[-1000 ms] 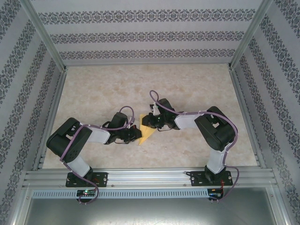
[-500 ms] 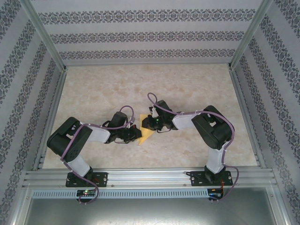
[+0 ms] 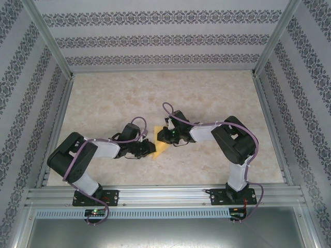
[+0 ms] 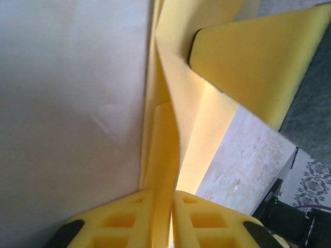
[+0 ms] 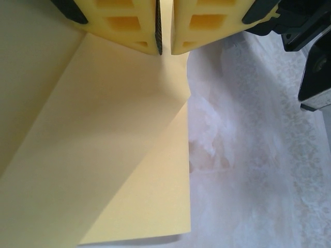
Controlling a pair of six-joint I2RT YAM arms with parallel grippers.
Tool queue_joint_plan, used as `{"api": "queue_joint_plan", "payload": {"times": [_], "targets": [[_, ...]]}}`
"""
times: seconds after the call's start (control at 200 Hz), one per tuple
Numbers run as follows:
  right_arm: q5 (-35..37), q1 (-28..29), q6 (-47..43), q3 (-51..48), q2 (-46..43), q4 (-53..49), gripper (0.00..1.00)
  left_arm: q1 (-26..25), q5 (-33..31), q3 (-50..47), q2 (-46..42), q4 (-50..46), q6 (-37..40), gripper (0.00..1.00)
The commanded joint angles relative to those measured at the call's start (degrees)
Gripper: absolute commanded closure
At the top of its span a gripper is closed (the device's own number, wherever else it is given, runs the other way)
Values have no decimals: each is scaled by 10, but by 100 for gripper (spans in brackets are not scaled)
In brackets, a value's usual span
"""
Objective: Fold a paper plane with a square sheet of paper (pick it up from the middle)
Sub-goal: Fourth fold the wing at the center of the table.
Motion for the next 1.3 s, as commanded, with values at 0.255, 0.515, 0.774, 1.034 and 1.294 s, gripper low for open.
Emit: {"api": "queue_joint_plan", "payload": {"times": [0.255, 0.515, 0.774, 1.034, 1.294], "targets": [[1, 6, -15, 3, 23, -11, 85, 4, -17, -12, -28, -58, 22, 92], [0, 4, -19, 11, 32, -23, 84, -2, 4, -6, 9, -57, 22, 97], [-3, 5, -23, 8, 31, -28, 84, -4, 4, -1, 3, -80, 40, 97], [-40, 3, -10, 0, 19, 30, 81, -4, -25, -28, -11, -70, 21, 100], [-42, 3, -21, 21, 33, 1, 82, -5, -37, -37, -29, -61, 18, 100]]}}
